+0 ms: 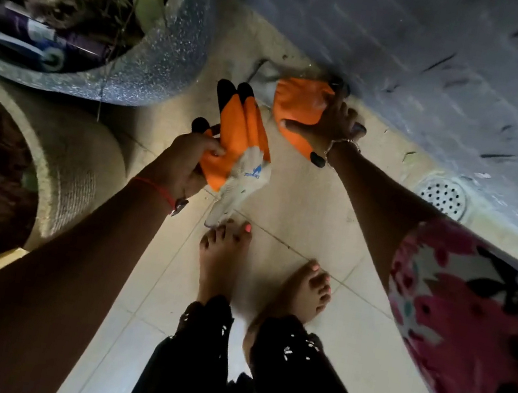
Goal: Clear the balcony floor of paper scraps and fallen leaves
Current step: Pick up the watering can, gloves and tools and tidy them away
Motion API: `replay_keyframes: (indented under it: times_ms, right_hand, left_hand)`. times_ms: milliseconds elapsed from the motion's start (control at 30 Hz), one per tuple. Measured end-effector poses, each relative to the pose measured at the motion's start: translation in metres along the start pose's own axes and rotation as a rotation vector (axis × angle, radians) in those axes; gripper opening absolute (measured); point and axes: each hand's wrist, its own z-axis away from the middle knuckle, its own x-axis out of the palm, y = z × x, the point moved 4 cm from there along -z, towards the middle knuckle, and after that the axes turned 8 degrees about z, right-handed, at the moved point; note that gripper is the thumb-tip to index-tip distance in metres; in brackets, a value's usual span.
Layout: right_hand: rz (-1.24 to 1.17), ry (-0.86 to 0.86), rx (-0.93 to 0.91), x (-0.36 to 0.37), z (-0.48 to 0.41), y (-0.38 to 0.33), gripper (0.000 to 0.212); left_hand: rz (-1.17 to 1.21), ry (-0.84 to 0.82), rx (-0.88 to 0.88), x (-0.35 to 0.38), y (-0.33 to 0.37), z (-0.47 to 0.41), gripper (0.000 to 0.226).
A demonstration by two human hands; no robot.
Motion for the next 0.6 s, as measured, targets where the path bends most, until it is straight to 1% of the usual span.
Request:
replay_keyframes:
  times_ms: [33, 67, 100, 133, 167, 200, 233, 267, 300, 333, 367, 400, 433, 467, 500, 533, 567, 600]
  right_hand:
    - [0.044, 0.014, 0.035, 0.003, -0.002, 0.002, 0.117]
    - [0.090, -0.002, 0.063, 0.012, -0.005, -0.003, 0.109]
    - [0.118, -0.003, 0.084, 0.015, -0.005, -0.003, 0.091]
    - [0.073, 0.010, 0.103, 0.015, -0.004, -0.002, 0.066]
    - [-0.022, 0.044, 0.097, 0.008, 0.003, -0.006, 0.044]
    - [-0.119, 0.061, 0.095, 0.008, 0.012, -0.007, 0.032]
    - [-0.204, 0.070, 0.082, -0.013, 0.026, -0.008, 0.029]
    - [-0.269, 0.075, 0.056, -0.023, 0.038, -0.007, 0.029]
    - [-0.324, 0.082, 0.033, -0.024, 0.043, -0.003, 0.032]
    - [-0.330, 0.100, -0.013, -0.054, 0.062, -0.005, 0.034]
    - [-0.322, 0.119, -0.050, -0.069, 0.074, -0.003, 0.037]
    - [-0.333, 0.146, -0.051, -0.077, 0.081, 0.004, 0.039]
    - [-0.330, 0.164, -0.100, -0.112, 0.106, 0.000, 0.042]
    - [-0.309, 0.149, -0.136, -0.130, 0.121, 0.001, 0.046]
    - [-0.312, 0.141, -0.155, -0.134, 0.128, 0.008, 0.051]
    - [-0.297, 0.110, -0.197, -0.174, 0.161, 0.005, 0.056]
    - [-0.305, 0.078, -0.232, -0.189, 0.178, 0.005, 0.061]
    - [-0.332, 0.062, -0.231, -0.191, 0.186, 0.007, 0.065]
  left_hand:
    - [-0.030, 0.012, 0.079, 0.007, -0.008, -0.001, 0.033]
    - [-0.039, 0.026, 0.093, -0.002, -0.001, -0.013, 0.035]
    - [-0.045, 0.028, 0.082, 0.000, 0.002, -0.008, 0.038]
    - [-0.053, 0.027, 0.098, 0.003, 0.001, -0.006, 0.041]
    - [-0.035, 0.059, 0.146, -0.001, 0.003, 0.001, 0.043]
    - [-0.035, 0.069, 0.146, -0.004, 0.000, 0.000, 0.043]
    - [-0.002, 0.073, 0.095, -0.011, 0.014, 0.007, 0.040]
    - [0.056, 0.106, 0.060, -0.011, 0.003, 0.001, 0.034]
    - [0.088, 0.035, -0.015, -0.014, -0.010, 0.000, 0.030]
    - [0.235, -0.038, -0.151, -0.019, 0.018, 0.010, 0.029]
    - [0.445, -0.141, -0.401, -0.019, 0.027, 0.009, 0.029]
    - [0.690, -0.268, -0.626, -0.015, 0.048, 0.010, 0.027]
    - [0.705, -0.196, -0.647, -0.044, 0.103, 0.039, 0.023]
    - [0.630, -0.201, -0.540, -0.043, 0.137, 0.063, 0.022]
    - [0.679, -0.264, -0.382, -0.042, 0.170, 0.077, 0.028]
    - [0.816, -0.327, -0.350, -0.061, 0.224, 0.113, 0.033]
    - [0.847, -0.369, -0.345, -0.069, 0.257, 0.134, 0.035]
    - [0.881, -0.410, -0.359, -0.070, 0.274, 0.147, 0.033]
